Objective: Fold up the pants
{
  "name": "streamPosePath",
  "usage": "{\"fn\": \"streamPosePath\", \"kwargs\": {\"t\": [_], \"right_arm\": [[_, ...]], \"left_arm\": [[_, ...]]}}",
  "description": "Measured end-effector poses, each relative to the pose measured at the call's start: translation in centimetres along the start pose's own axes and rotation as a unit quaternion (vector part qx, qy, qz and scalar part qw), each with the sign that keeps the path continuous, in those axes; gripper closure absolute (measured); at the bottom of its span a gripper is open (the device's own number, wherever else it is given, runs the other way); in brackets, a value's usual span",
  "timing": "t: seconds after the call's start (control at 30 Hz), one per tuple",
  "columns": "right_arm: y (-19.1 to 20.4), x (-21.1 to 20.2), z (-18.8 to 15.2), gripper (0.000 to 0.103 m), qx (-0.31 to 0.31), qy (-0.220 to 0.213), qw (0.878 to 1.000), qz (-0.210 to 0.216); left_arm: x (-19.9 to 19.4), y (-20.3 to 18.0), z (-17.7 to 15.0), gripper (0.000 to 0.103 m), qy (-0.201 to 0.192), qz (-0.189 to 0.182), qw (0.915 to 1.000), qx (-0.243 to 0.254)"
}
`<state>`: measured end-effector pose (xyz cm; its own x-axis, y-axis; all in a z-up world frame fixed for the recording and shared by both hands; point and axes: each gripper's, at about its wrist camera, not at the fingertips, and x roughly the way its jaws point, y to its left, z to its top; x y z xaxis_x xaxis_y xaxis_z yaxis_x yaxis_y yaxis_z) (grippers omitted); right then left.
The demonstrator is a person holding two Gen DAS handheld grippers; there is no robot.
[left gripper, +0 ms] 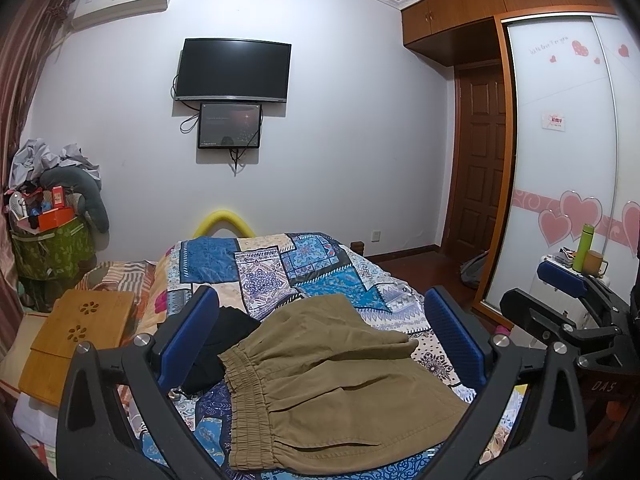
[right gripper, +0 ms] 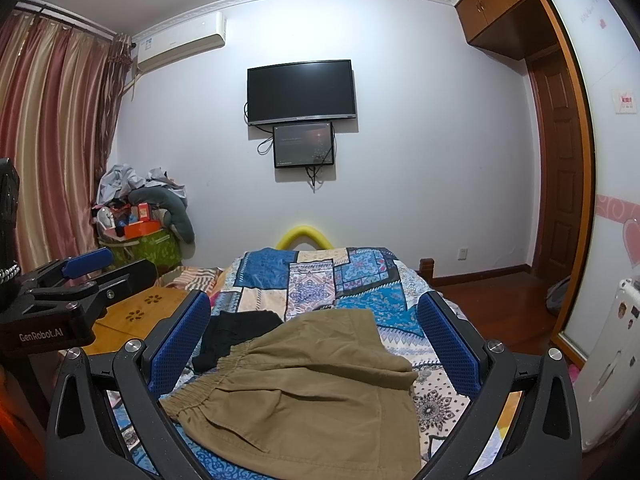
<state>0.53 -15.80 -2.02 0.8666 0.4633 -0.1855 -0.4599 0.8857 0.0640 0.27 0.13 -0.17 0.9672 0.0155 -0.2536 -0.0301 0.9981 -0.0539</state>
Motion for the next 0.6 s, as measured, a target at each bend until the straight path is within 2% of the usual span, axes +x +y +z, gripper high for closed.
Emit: {"fn": "streamPosePath", "kwargs": {"t": [0.6], "right_arm": [[-0.3,0.44,-0.34,0.0,0.004,0.004,1.0,-0.002]], "left_arm": [[0.28,0.26,-0.2,0.0,0.002,0.002,1.0,-0.002]]}}
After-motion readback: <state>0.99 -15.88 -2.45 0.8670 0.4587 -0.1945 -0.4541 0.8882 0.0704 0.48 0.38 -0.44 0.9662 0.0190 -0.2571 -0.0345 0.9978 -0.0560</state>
